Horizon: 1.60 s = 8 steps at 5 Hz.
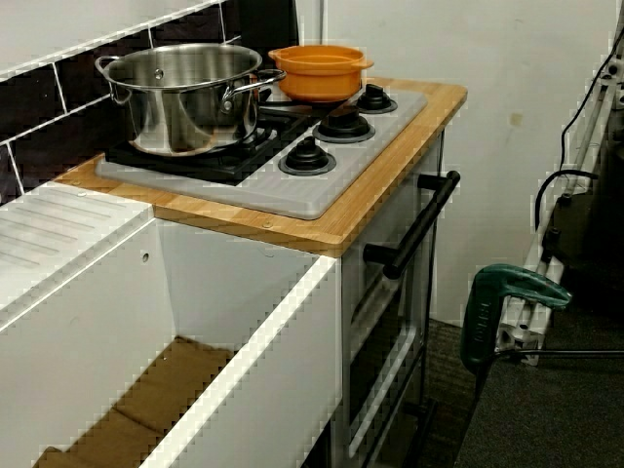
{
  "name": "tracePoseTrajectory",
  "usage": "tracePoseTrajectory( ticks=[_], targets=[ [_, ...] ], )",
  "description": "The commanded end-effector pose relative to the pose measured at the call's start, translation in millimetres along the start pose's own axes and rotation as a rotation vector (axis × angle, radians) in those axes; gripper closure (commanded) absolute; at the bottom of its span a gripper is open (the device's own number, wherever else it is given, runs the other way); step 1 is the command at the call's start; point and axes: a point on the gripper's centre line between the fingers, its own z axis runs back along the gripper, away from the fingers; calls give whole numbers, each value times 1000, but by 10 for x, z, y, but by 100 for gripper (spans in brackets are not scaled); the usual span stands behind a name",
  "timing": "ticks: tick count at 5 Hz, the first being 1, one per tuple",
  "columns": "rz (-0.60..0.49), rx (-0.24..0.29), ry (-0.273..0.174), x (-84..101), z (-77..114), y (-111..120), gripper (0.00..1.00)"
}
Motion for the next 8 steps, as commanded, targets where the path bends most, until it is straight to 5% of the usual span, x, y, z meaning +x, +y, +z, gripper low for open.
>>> tracePoseTrajectory(
  ticks=[1, 3, 5, 8],
  targets=[
    [-28, 46, 58, -82, -117, -264, 0],
    [18, 52, 117, -102, -338, -159, 0],
    [-207, -22, 22, 29, -326, -431, 0],
    [-200, 4, 6, 109, -471, -509, 0]
  ],
)
